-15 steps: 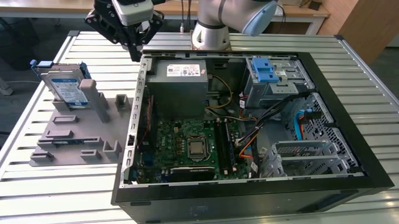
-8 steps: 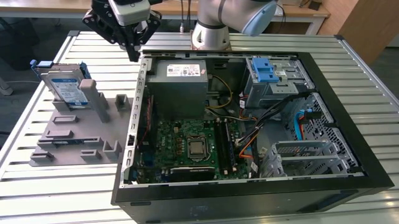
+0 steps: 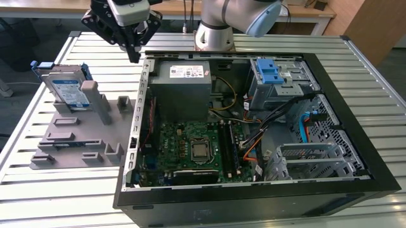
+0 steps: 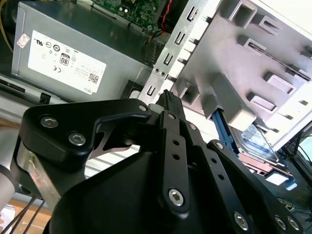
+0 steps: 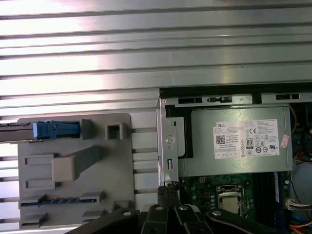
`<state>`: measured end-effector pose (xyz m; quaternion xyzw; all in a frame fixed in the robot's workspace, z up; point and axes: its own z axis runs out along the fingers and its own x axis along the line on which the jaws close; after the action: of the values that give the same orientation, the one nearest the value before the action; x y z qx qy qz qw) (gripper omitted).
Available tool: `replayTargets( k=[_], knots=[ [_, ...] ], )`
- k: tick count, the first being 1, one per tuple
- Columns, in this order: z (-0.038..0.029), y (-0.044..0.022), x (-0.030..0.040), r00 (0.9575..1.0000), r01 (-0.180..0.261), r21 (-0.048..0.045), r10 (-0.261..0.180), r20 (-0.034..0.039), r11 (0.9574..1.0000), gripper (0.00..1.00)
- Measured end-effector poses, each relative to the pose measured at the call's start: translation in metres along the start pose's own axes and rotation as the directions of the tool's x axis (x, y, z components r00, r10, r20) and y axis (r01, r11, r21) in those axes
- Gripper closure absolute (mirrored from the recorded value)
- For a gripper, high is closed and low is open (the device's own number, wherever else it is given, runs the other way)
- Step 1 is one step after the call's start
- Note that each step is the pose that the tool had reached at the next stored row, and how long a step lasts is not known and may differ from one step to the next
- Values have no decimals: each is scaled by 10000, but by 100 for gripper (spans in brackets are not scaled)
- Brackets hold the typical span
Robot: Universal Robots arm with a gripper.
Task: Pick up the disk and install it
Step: 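Reach for the disk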
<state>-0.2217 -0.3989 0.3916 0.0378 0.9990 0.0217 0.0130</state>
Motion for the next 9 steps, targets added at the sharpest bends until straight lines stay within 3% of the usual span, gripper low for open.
replayTargets(
  k=[9],
  knots=[
    [-1, -2, 27, 10000, -2, 0, 2, 0, 10000, 89]
  ],
)
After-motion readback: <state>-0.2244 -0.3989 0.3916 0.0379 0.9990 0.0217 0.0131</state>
